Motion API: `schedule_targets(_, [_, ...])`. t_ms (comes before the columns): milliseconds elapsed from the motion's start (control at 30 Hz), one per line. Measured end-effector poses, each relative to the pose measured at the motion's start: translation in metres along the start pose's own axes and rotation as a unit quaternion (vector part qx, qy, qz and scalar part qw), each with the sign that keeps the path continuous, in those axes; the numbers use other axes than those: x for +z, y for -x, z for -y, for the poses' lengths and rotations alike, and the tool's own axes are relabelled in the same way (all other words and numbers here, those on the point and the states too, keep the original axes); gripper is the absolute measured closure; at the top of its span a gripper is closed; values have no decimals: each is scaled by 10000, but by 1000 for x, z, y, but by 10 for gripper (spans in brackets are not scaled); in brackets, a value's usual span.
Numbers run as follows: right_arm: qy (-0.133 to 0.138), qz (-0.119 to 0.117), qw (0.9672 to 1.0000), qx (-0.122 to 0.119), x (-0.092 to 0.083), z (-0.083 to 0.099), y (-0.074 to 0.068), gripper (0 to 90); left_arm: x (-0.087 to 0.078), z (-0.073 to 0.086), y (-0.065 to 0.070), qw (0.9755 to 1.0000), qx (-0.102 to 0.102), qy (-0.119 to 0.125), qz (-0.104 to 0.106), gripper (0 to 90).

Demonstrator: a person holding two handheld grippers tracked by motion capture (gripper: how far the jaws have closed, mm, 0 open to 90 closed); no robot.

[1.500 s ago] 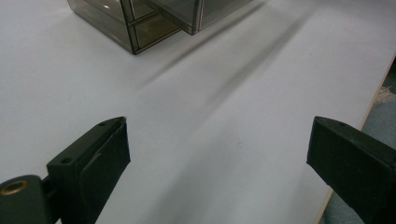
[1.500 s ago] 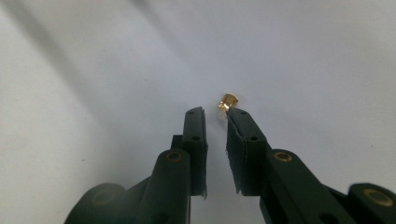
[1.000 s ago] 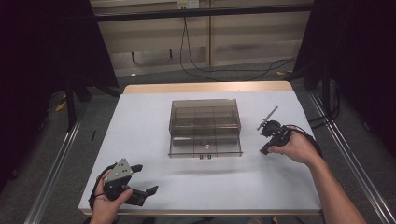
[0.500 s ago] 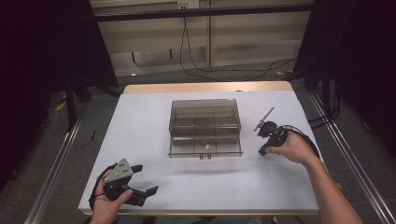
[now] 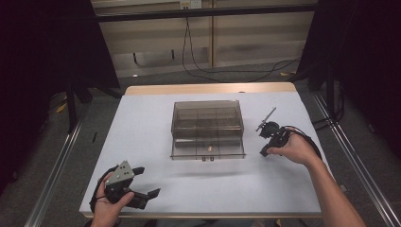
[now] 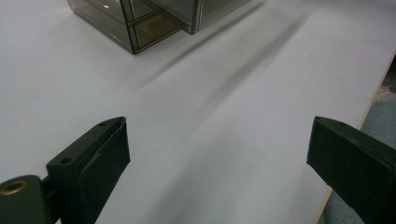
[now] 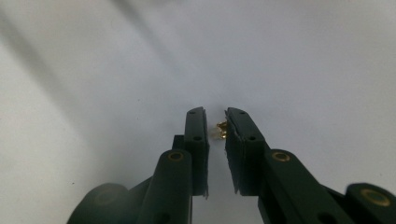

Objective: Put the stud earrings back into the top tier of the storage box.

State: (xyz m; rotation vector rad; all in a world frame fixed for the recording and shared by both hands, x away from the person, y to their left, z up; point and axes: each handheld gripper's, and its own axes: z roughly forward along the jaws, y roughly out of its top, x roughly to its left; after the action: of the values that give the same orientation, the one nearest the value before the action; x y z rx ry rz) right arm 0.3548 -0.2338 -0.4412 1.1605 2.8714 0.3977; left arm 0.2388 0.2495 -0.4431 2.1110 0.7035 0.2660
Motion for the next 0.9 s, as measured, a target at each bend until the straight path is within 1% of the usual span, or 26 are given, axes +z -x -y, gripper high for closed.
schedule_targets(33, [-33,-40,10000,36,0,0,-1,788,0,0,0,10000,0,0,0,58])
schedule_targets(133, [-30,-14,10000,-12,1,-1,0,782,0,0,0,10000,26,-7,-6,58])
schedule_targets(200, [-36,-17,10000,12,2,-2,0,781,0,0,0,10000,22,-9,-5,58])
schedule_targets(233, [-92,7,10000,-39,3,-3,0,781,0,0,0,10000,16,7,-1,58])
schedule_targets(367, [-100,25,9999,-77,4,-5,0,781,0,0,0,10000,-5,14,-3,58])
schedule_targets(500, [-165,43,9998,-60,6,-5,-1,798,0,0,0,10000,4,-2,7,58])
schedule_targets(633, [-171,80,9998,-120,7,-6,0,829,0,0,0,10000,10,9,-6,58])
schedule_targets(767, [-162,77,9998,-69,7,-5,0,848,0,0,0,10000,1,9,12,58])
schedule_targets(800, [-137,58,9999,-1,7,-6,0,864,0,0,0,10000,11,7,13,58])
schedule_targets(900, [-130,44,9999,16,6,-6,1,867,-1,0,0,10000,5,3,-7,58])
